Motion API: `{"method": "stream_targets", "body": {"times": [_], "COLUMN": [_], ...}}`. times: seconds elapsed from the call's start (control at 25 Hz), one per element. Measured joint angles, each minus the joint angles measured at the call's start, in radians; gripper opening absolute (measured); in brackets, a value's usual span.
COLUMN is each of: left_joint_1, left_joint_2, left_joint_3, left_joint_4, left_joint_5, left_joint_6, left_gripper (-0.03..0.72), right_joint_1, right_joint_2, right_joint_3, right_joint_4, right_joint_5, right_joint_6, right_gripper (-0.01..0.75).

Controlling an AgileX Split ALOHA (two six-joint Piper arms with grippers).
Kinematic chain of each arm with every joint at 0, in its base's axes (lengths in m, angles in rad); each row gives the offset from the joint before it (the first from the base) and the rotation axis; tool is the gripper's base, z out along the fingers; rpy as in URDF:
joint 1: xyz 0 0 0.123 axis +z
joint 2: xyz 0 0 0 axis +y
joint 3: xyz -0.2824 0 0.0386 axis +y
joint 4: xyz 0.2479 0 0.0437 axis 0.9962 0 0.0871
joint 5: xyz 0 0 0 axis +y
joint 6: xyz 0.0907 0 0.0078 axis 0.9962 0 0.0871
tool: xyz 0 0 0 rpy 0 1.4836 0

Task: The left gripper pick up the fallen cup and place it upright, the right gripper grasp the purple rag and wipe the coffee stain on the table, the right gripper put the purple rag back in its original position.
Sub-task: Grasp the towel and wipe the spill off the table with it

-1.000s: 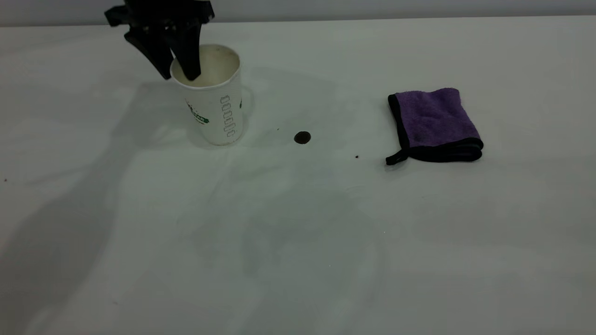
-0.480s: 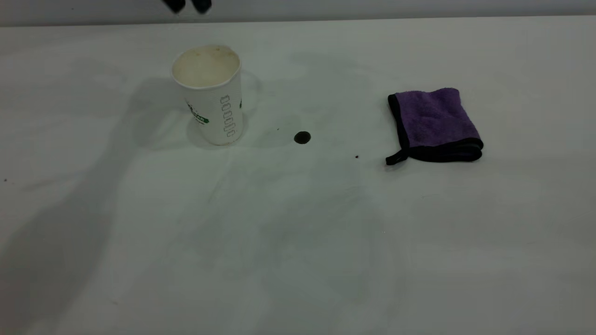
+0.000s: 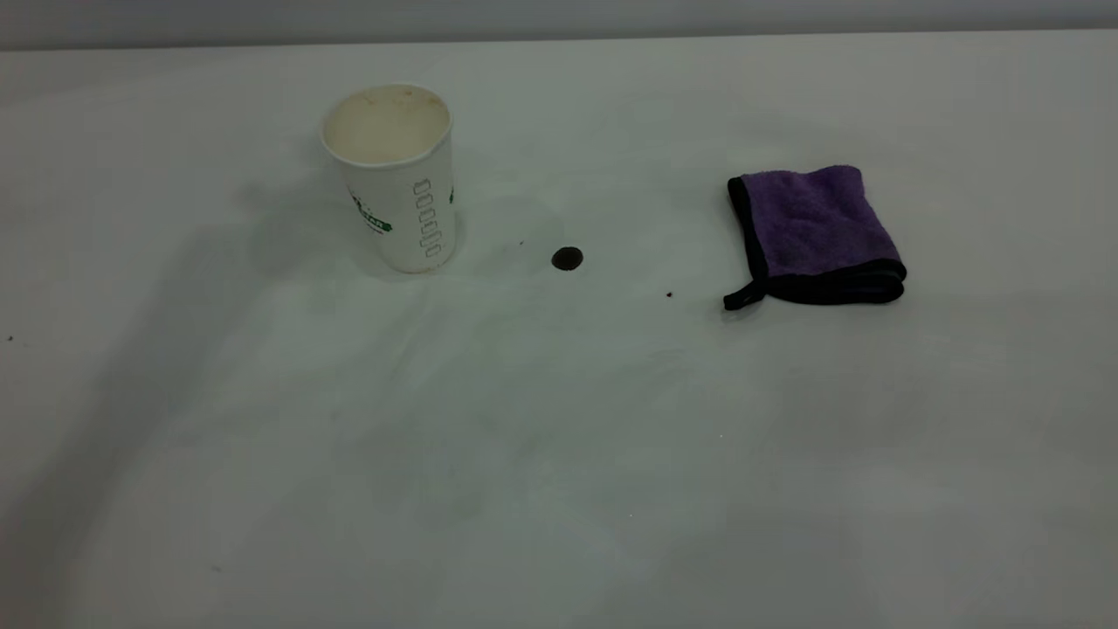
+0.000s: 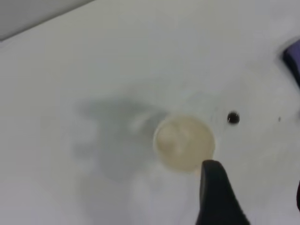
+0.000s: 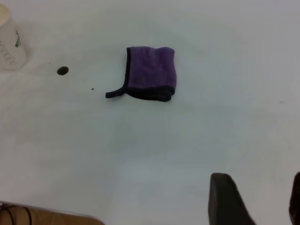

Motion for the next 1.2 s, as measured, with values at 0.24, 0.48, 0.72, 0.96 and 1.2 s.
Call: {"method": "stream_targets", "body": {"times": [0.24, 0.48, 0.72, 0.96, 1.2], "left_joint_1": [-0.001, -0.002, -0.003, -0.003, -0.003], "left_joint_2": [-0.303, -0.586, -0.836, -1.040, -1.237], "left_joint_3": [0.402, 0.821, 1.193, 1.419, 1.493], "left_joint_4": [0.017, 0.019, 0.019, 0.017, 0.015], "left_joint_5": [0.000, 0.000, -0.004, -0.051, -0.069], "left_joint_6": [-0.008, -0.008, -0.008, -0.008, -0.008], "left_gripper": [0.470, 0.470, 0.470, 0.470, 0.470], "right_joint_1": [0.000, 0.000, 0.000, 0.000, 0.000], "right_joint_2": [0.000, 0.000, 0.000, 0.000, 0.000], "right_joint_3": [0.000, 0.000, 0.000, 0.000, 0.000], "right_joint_4": [0.000, 0.000, 0.000, 0.000, 0.000], "right_joint_5": [0.000, 0.000, 0.000, 0.000, 0.000], "right_joint_6": [0.000, 0.000, 0.000, 0.000, 0.000], "right_gripper": [0.368, 0.368, 0.368, 0.368, 0.368]}}
